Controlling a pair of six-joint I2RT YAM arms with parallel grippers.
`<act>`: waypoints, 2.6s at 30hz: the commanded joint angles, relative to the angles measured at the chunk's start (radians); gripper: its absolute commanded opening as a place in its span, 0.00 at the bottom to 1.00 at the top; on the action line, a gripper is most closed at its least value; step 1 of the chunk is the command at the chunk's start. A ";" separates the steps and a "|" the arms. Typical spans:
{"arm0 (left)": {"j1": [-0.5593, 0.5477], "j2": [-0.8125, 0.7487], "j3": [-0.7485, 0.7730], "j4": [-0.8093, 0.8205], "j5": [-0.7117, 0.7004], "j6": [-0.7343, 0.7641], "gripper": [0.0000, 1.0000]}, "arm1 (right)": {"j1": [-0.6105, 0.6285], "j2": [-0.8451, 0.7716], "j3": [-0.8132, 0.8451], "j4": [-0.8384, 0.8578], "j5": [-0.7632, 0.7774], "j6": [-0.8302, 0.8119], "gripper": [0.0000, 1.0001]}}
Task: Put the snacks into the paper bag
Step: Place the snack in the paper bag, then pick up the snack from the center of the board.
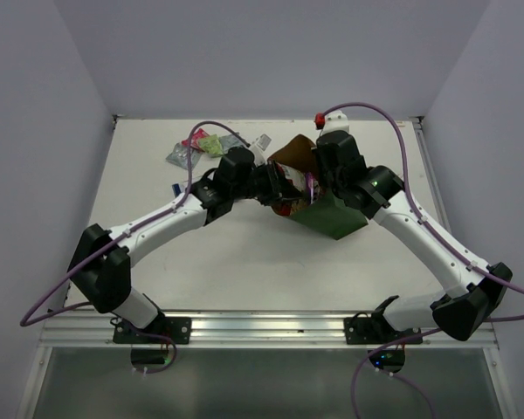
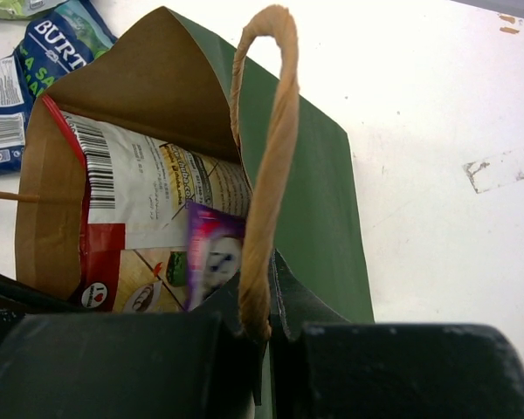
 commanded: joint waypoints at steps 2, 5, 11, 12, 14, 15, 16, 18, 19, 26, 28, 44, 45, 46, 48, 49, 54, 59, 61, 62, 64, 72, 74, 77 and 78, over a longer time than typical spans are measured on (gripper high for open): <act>-0.009 -0.031 0.020 0.017 -0.047 -0.005 0.25 | -0.001 -0.028 0.026 0.041 0.053 0.002 0.00; -0.009 -0.057 0.017 0.006 -0.076 0.005 0.33 | -0.001 -0.028 0.023 0.041 0.055 0.002 0.00; -0.007 -0.117 0.069 -0.086 -0.159 0.092 0.49 | -0.001 -0.040 0.012 0.047 0.078 -0.018 0.00; -0.007 -0.126 0.089 -0.103 -0.176 0.107 0.52 | -0.002 -0.043 0.009 0.049 0.081 -0.021 0.00; -0.001 -0.155 0.107 -0.152 -0.225 0.152 0.60 | -0.001 -0.052 0.003 0.056 0.087 -0.028 0.00; 0.005 -0.168 0.121 -0.176 -0.249 0.164 0.65 | -0.001 -0.054 0.001 0.056 0.090 -0.033 0.00; 0.011 -0.178 0.127 -0.189 -0.262 0.175 0.66 | -0.001 -0.056 0.000 0.059 0.092 -0.036 0.00; 0.040 -0.214 0.129 -0.218 -0.291 0.205 0.71 | -0.001 -0.063 0.000 0.064 0.102 -0.044 0.00; 0.051 -0.224 0.127 -0.230 -0.302 0.215 0.73 | -0.001 -0.065 0.001 0.070 0.107 -0.057 0.00; 0.204 -0.293 0.057 -0.302 -0.325 0.294 0.80 | 0.001 -0.072 -0.016 0.085 0.177 -0.119 0.00; 0.231 -0.293 0.023 -0.317 -0.319 0.316 0.82 | 0.001 -0.080 -0.026 0.093 0.208 -0.136 0.00; 0.511 -0.189 -0.228 -0.265 -0.257 0.361 0.86 | 0.010 -0.095 -0.057 0.115 0.280 -0.186 0.00; 0.525 -0.183 -0.239 -0.259 -0.260 0.361 0.86 | 0.010 -0.095 -0.057 0.118 0.280 -0.189 0.00; 0.536 -0.178 -0.252 -0.256 -0.259 0.361 0.85 | 0.010 -0.095 -0.056 0.118 0.279 -0.189 0.00; 0.576 -0.162 -0.279 -0.249 -0.265 0.365 0.84 | 0.008 -0.099 -0.059 0.119 0.276 -0.189 0.00; 0.586 -0.143 -0.285 -0.247 -0.274 0.367 0.84 | 0.008 -0.097 -0.059 0.121 0.273 -0.189 0.00; 0.637 -0.063 -0.282 -0.236 -0.315 0.387 0.81 | 0.010 -0.099 -0.063 0.122 0.265 -0.189 0.00; 0.651 0.045 -0.217 -0.236 -0.345 0.396 0.79 | 0.008 -0.102 -0.066 0.121 0.257 -0.186 0.00; 0.651 0.094 -0.190 -0.247 -0.346 0.400 0.78 | 0.008 -0.102 -0.071 0.119 0.256 -0.185 0.00; 0.651 0.107 -0.166 -0.250 -0.372 0.403 0.77 | 0.010 -0.105 -0.072 0.119 0.256 -0.185 0.00; 0.651 0.139 -0.134 -0.258 -0.395 0.407 0.77 | 0.008 -0.105 -0.077 0.118 0.256 -0.185 0.00; 0.651 0.214 -0.055 -0.304 -0.461 0.433 0.76 | 0.008 -0.111 -0.088 0.118 0.263 -0.182 0.00; 0.651 0.234 -0.046 -0.313 -0.475 0.443 0.76 | 0.008 -0.111 -0.089 0.118 0.262 -0.182 0.00; 0.651 0.253 -0.040 -0.318 -0.490 0.446 0.75 | 0.008 -0.108 -0.091 0.118 0.260 -0.180 0.00; 0.651 0.257 -0.037 -0.321 -0.495 0.449 0.75 | 0.008 -0.106 -0.091 0.116 0.260 -0.180 0.00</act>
